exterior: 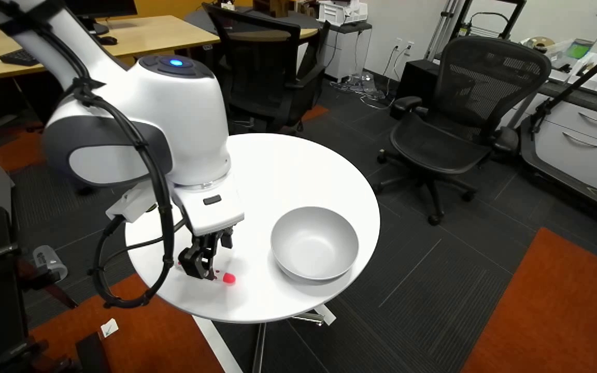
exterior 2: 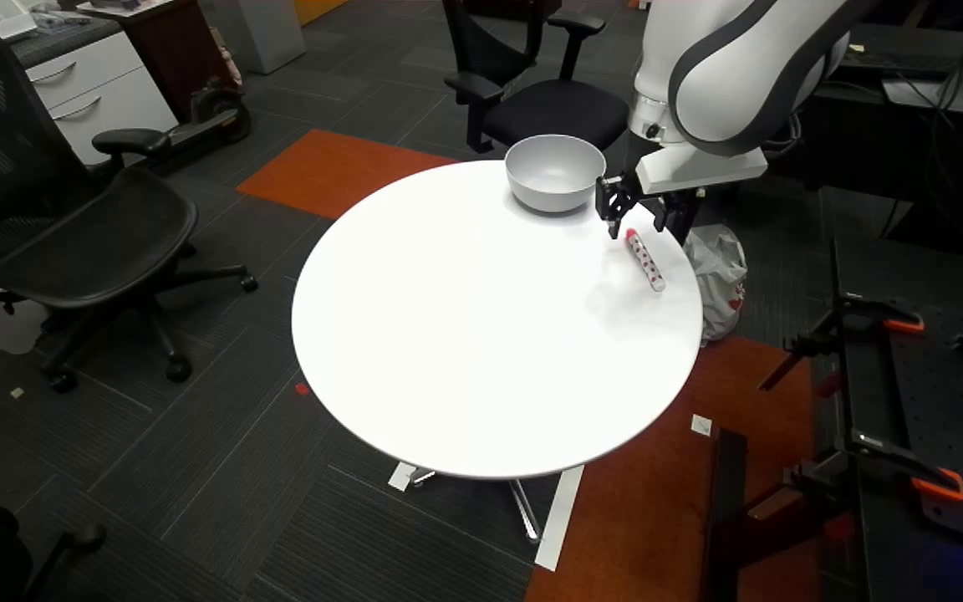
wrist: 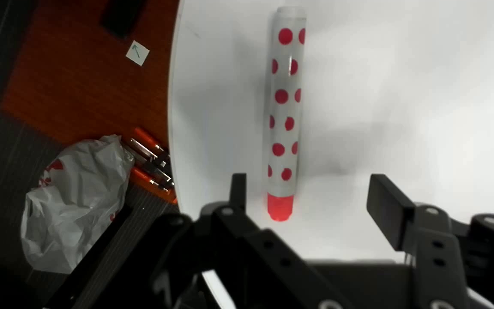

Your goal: Move the marker to the right side of the table

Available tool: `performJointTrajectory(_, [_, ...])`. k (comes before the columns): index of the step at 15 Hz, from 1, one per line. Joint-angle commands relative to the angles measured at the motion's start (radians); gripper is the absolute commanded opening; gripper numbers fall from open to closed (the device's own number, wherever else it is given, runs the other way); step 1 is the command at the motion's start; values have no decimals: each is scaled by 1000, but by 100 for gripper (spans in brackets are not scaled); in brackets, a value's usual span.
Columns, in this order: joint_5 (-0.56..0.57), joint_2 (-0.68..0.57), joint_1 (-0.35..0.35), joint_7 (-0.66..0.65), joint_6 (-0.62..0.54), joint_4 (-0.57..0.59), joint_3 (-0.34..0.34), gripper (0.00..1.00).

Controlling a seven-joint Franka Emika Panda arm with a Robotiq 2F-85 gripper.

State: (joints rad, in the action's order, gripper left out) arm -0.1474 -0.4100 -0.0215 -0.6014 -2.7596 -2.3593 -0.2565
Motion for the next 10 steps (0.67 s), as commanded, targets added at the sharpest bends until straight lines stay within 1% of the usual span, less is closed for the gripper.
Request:
performJointTrajectory(1, [32,134,41,-28,35,-68,-34,100])
performJointTrajectory(5, [103,233,55,-49,86,-95,-41,100])
performJointTrajectory(6, [111,250,46,-44,103,-96,-29,100])
performJointTrajectory(7, [86,174,14,-17,61,-54,-5,100])
performJointTrajectory(10, [90,184,9,-17,66,-56,0,100])
